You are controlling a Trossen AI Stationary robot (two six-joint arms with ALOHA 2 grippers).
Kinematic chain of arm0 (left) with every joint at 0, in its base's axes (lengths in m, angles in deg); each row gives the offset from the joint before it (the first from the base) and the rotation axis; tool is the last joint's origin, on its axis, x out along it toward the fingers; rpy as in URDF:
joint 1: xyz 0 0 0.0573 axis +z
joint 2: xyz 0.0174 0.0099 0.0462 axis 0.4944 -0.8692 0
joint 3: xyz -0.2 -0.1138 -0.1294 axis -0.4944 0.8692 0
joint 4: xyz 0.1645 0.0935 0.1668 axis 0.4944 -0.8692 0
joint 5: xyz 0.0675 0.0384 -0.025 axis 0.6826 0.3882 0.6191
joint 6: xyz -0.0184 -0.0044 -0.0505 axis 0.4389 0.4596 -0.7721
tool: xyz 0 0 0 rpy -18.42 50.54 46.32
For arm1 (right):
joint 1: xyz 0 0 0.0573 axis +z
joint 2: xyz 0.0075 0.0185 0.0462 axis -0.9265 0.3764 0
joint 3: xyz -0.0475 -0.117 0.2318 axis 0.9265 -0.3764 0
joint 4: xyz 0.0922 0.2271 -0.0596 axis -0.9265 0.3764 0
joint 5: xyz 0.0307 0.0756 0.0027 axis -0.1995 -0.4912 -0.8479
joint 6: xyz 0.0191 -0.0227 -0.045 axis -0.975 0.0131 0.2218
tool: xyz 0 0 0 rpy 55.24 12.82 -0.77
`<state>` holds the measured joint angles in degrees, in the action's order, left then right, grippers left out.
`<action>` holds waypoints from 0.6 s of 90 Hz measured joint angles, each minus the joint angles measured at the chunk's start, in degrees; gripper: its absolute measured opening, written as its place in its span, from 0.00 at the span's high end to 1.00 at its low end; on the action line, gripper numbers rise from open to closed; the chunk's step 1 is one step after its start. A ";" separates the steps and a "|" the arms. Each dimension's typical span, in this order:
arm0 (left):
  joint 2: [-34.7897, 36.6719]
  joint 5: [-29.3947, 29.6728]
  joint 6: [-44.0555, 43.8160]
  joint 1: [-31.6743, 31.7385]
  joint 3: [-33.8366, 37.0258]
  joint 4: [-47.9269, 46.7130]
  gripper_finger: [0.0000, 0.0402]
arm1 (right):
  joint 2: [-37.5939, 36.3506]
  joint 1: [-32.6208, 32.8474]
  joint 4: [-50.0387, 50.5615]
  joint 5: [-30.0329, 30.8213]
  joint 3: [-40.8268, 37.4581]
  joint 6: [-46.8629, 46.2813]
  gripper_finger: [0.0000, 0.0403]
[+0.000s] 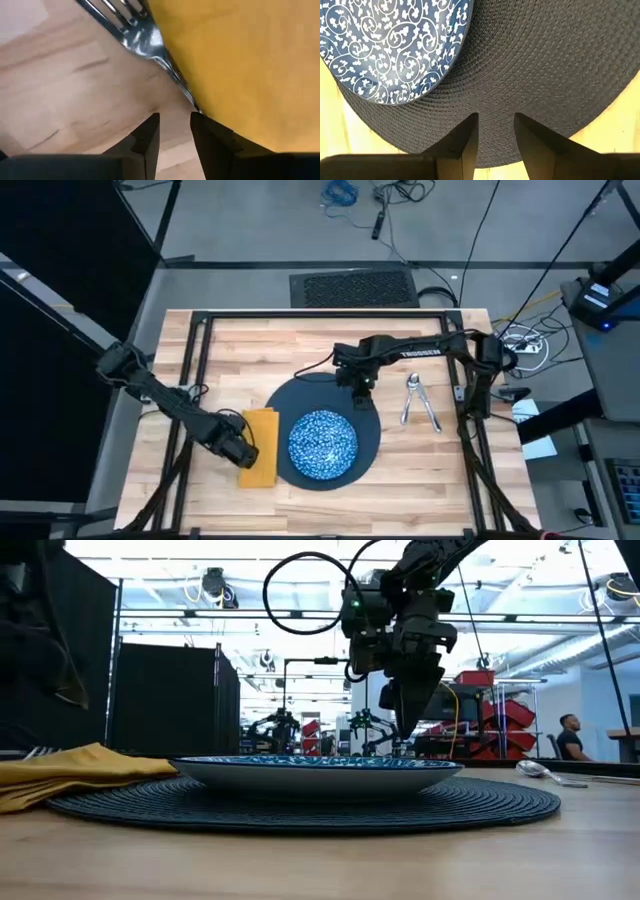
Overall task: Set table place
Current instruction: Put the fork on the yellow table napkin
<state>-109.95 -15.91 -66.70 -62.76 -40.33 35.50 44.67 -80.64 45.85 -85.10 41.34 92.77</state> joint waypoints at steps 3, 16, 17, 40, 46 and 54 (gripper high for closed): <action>0.00 -0.22 0.72 0.30 0.00 0.06 0.75 | 0.00 0.00 0.07 0.00 0.00 0.01 0.71; 0.11 -1.38 3.21 1.23 -0.12 -0.22 0.75 | 0.00 0.00 0.37 0.00 0.00 0.13 0.71; 0.11 -1.66 3.54 1.29 -0.21 -0.32 0.75 | 0.00 0.00 0.39 0.00 0.00 0.13 0.71; 1.15 -1.45 6.04 2.46 -3.03 -3.76 0.75 | 0.00 0.00 0.42 0.00 0.00 0.22 0.71; 1.64 -0.10 6.06 2.87 -3.32 -4.28 0.75 | 0.00 0.00 0.42 0.00 0.00 0.22 0.71; 1.68 1.04 5.92 3.25 -3.34 -5.29 0.75 | 0.00 0.00 0.39 0.00 0.00 0.22 0.71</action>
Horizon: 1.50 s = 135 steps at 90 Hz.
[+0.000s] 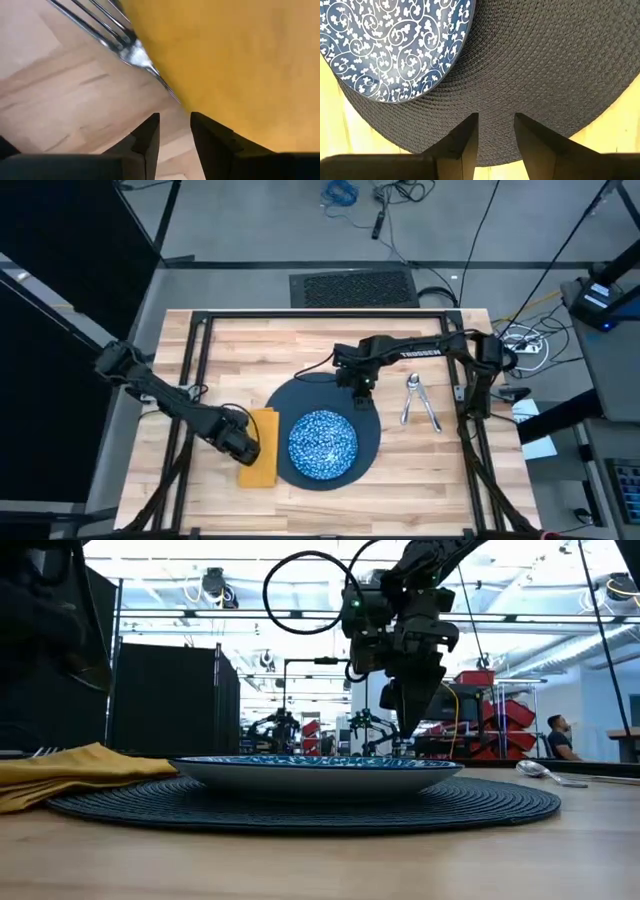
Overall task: Set table place
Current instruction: Put the fork on the yellow table napkin
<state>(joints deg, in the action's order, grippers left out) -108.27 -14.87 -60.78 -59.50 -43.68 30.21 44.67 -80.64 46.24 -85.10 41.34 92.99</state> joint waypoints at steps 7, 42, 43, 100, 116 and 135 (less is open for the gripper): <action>-0.01 1.01 -0.37 0.38 0.00 -1.64 0.75 | 0.00 0.00 -0.05 -0.01 0.00 0.00 0.71; -0.01 5.22 -0.38 2.59 0.01 -2.49 0.75 | 0.00 0.09 -0.02 0.00 0.00 0.00 0.71; -0.01 5.39 -0.39 2.59 0.01 -2.58 0.75 | 0.00 0.09 -0.02 -0.01 0.00 0.00 0.71; -1.91 7.54 -1.45 2.48 0.04 -4.57 0.75 | 0.00 0.11 0.00 -0.02 0.00 0.02 0.71; -3.34 7.56 -0.38 2.48 0.04 -3.14 0.75 | 0.00 0.11 0.03 -0.02 0.00 0.02 0.71; -3.91 6.22 0.90 2.00 0.04 -4.96 0.75 | 0.00 0.11 0.02 -0.02 0.00 0.03 0.71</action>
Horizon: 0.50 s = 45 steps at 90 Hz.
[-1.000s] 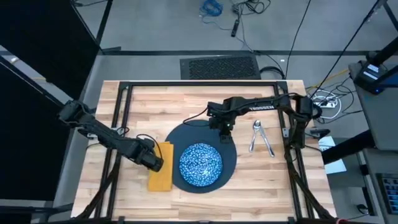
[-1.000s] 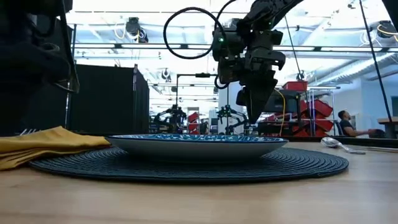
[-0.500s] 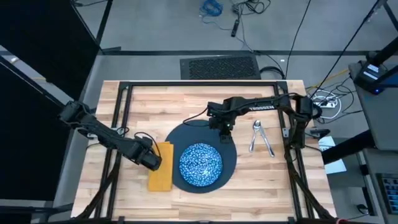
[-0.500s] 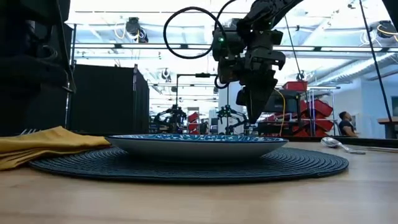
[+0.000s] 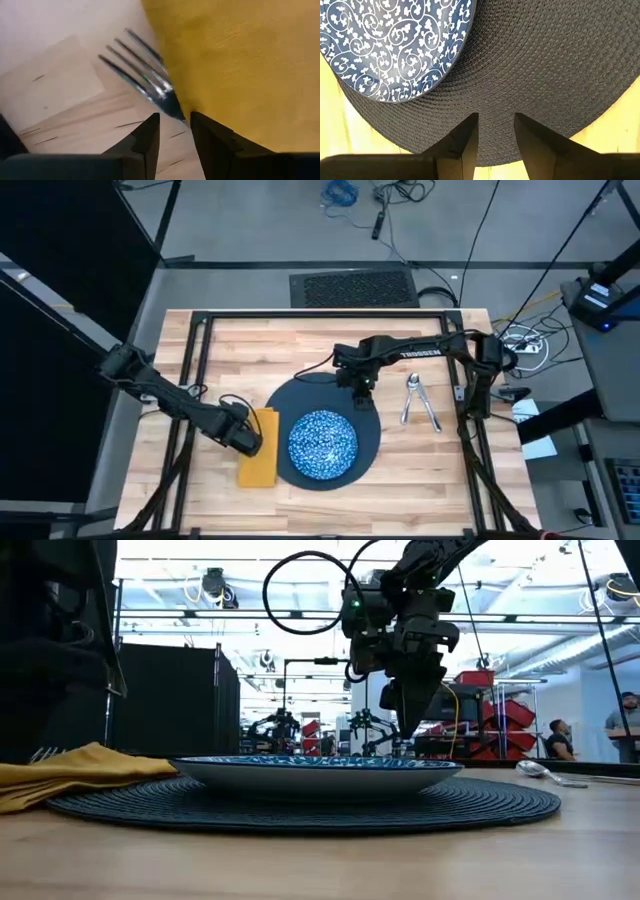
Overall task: Set table place
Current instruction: Put the fork on the yellow table napkin
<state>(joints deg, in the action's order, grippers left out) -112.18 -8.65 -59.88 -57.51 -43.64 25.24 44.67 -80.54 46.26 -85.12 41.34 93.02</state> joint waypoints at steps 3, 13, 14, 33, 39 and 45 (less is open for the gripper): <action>0.11 -0.08 0.18 -0.02 0.00 -0.47 0.75 | 0.00 0.00 0.00 0.00 0.00 0.10 0.71; 0.58 0.84 0.61 0.02 0.00 -1.00 0.75 | 0.00 0.00 -0.14 0.00 0.00 0.22 0.71; 0.59 0.91 0.68 0.02 0.00 -0.89 0.75 | 0.00 0.00 -0.16 0.00 0.00 0.21 0.71; 0.62 1.04 0.78 0.00 0.00 0.57 0.75 | 0.00 0.00 -0.16 0.00 0.00 0.16 0.71; 0.62 1.10 0.78 0.00 0.00 1.47 0.75 | 0.00 0.00 -0.17 0.00 0.00 0.12 0.71; 0.62 1.11 0.78 -0.03 0.00 1.93 0.75 | 0.00 0.00 -0.17 0.00 0.00 0.05 0.71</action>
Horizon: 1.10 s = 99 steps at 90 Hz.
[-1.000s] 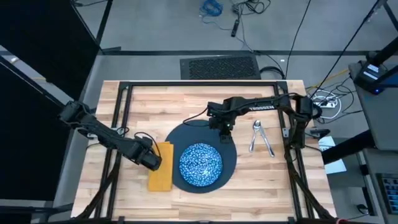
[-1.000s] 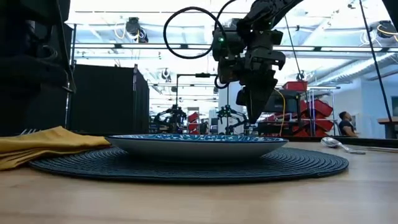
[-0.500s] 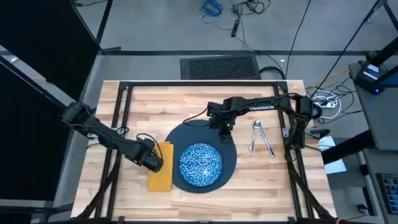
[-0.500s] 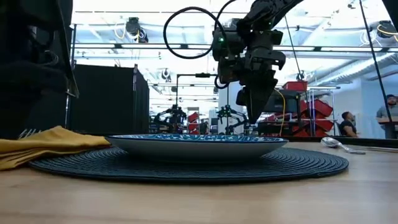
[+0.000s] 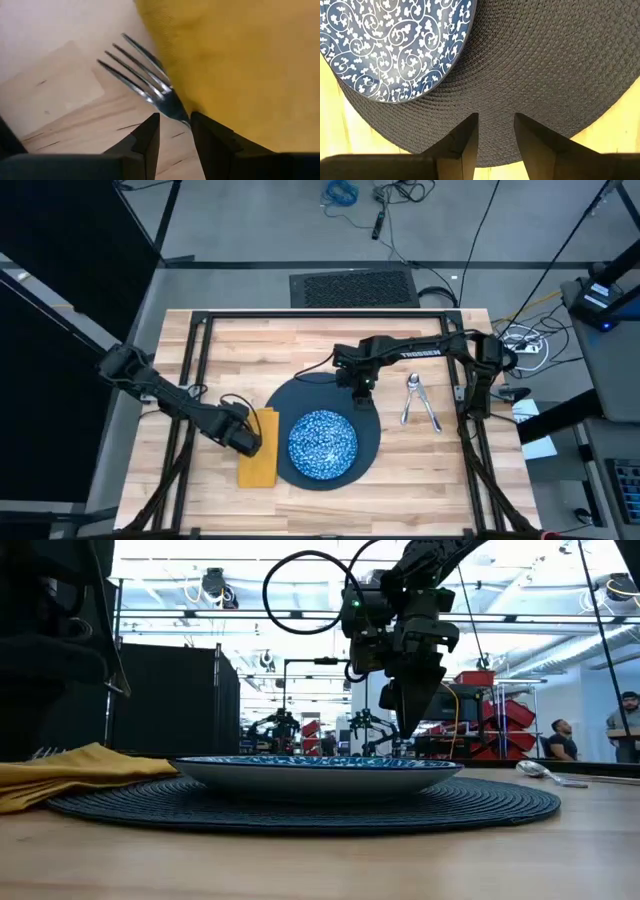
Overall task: Set table place
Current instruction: Put the fork on the yellow table napkin
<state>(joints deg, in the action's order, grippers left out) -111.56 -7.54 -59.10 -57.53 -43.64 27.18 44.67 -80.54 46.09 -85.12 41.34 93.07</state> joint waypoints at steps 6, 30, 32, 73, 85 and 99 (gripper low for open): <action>0.00 0.04 0.00 -0.04 0.00 0.97 0.75 | 0.00 0.00 0.00 0.00 0.00 -0.10 0.71; -2.03 -1.18 0.48 -0.69 0.00 3.33 0.75 | 0.00 0.00 0.00 0.00 -0.02 -0.10 0.71; -2.37 -1.40 0.49 -0.79 0.00 3.64 0.75 | 0.00 0.00 0.00 -0.01 -0.02 -0.10 0.71; -4.50 -5.62 -4.58 -1.48 -0.17 5.21 0.75 | 0.00 0.00 -0.07 -0.02 -0.02 -0.08 0.71; -4.31 -7.01 -7.55 -1.60 -0.37 4.83 0.75 | 0.00 0.00 -0.07 -0.02 -0.02 -0.08 0.71; -4.12 -3.85 -8.11 -1.81 -2.52 -2.74 0.75 | 0.00 0.01 -0.27 -0.02 -0.02 0.03 0.71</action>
<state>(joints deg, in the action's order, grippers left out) -115.68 -11.38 -67.21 -59.35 -46.15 24.44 44.67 -80.53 45.82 -85.14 41.32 93.11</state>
